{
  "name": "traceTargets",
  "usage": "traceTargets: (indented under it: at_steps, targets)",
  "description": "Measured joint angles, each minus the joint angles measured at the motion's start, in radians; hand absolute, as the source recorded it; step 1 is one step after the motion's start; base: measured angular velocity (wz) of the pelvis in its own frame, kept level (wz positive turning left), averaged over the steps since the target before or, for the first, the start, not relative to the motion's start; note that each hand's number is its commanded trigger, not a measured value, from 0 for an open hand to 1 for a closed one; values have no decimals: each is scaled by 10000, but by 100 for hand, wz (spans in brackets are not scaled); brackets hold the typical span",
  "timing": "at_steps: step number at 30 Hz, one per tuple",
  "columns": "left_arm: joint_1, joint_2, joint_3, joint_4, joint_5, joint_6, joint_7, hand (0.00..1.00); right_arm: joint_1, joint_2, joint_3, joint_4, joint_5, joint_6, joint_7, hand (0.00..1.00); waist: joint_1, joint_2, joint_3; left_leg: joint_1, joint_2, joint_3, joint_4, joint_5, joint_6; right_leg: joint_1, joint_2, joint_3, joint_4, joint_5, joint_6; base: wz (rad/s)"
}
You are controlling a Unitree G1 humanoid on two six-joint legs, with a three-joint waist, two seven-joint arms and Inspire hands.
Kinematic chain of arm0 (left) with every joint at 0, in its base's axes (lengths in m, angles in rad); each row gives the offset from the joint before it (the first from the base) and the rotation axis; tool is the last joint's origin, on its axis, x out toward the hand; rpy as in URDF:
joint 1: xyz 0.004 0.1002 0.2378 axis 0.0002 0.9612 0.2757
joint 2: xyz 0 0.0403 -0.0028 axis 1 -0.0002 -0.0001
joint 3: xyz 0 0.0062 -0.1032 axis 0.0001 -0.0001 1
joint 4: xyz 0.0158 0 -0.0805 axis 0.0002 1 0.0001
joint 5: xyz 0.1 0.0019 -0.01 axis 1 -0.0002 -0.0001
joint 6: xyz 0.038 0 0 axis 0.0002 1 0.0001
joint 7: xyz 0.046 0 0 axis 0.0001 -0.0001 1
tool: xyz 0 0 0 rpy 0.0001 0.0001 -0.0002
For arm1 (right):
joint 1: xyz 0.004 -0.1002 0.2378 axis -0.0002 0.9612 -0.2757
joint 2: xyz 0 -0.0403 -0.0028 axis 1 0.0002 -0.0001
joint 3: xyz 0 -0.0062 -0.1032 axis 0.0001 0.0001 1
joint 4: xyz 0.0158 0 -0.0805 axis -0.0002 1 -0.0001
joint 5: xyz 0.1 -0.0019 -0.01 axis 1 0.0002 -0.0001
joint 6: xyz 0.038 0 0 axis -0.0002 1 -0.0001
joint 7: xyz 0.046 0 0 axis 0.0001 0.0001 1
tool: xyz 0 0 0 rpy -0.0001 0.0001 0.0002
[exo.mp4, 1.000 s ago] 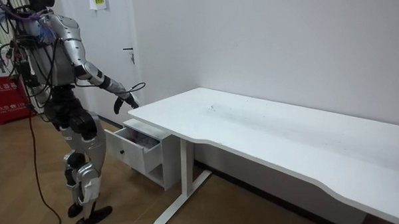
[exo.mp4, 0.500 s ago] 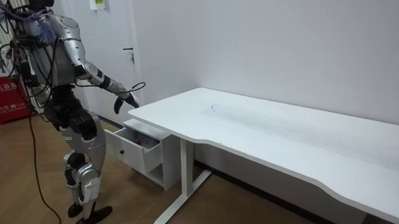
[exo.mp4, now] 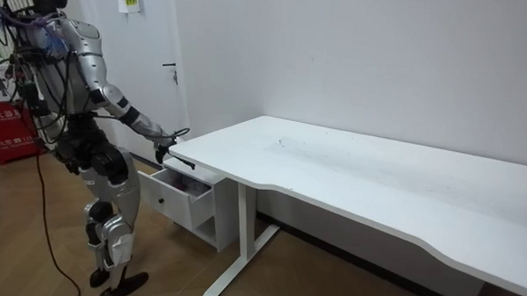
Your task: Put apple and close drawer
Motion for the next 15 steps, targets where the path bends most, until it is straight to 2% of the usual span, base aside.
traceTargets:
  at_steps: [1,2,3,4,5,6,7,8,9,11,13,14,15]
  targets:
    - [-4,3,11,58,-51,-3,0,0,89,-14,-281,221,85,-3,-175,0,-53,30,13,0,-22,19,67,-11,28,-442,-165,-7,995,-11,27,18]
    - [-9,98,147,114,-185,-3,4,0,272,-44,-692,785,275,-28,-541,0,-233,6,9,4,-193,98,234,-71,157,-1455,-658,62,3193,173,155,25]
    - [-75,216,277,259,-176,0,26,0,459,-83,-1031,1278,286,4,-786,0,-310,-62,6,35,-363,104,537,-174,327,-2465,-1059,351,5183,945,204,27]
    - [-170,250,287,419,-170,-7,57,0,707,-163,-1320,1616,312,3,-941,0,-415,164,-60,-5,-290,87,901,-289,507,-3516,-1095,805,6537,2574,273,5]
    - [-168,245,272,463,-172,-18,62,0,718,-183,-1453,1791,381,-14,-986,0,-420,350,-90,-76,-170,82,1007,-309,551,-3991,-961,1033,6961,3532,376,-26]
    - [-239,394,268,686,-203,-146,79,0,617,-154,-1494,2050,604,-59,-1041,0,-527,556,-5,-211,-45,103,1146,-364,645,-5258,-842,1450,8567,4419,275,-38]
    - [-284,593,281,918,-322,-105,91,0,640,-55,-1464,2249,793,-115,-1022,0,-627,568,44,-363,30,190,1343,-412,725,-6573,-747,1769,11128,3546,220,-28]
    - [-338,667,277,984,-394,-77,96,0,738,-21,-1403,2283,916,-119,-1020,0,-687,604,54,-421,77,189,1425,-428,748,-7138,-719,1802,12228,3111,136,-5]
    - [-355,731,276,1022,-471,-11,93,0,773,-1,-1342,2455,1108,-132,-1022,0,-828,734,92,-530,250,150,1568,-469,802,-7884,-648,1748,13719,2513,31,4]
    - [-483,724,259,1017,-496,218,90,0,741,-4,-1269,2662,1179,-131,-1048,0,-873,867,171,-577,376,103,1679,-626,919,-8376,-631,1718,14469,2025,35,4]
    - [-412,683,279,1012,-479,355,90,0,620,-6,-1218,2918,1301,-39,-1063,0,-899,843,171,-634,356,-27,1859,-696,894,-8010,-752,1757,13689,1889,129,12]
    - [-329,664,261,934,-495,371,90,0,511,-9,-1195,2963,1379,79,-1100,0,-906,838,170,-705,355,-30,1976,-726,944,-7366,-782,1759,12326,1875,174,11]
    - [-152,675,272,919,-512,382,87,0,384,-5,-1134,2964,1479,199,-1126,0,-914,768,173,-738,235,-69,1996,-685,864,-6371,-845,1700,10418,1828,256,8]
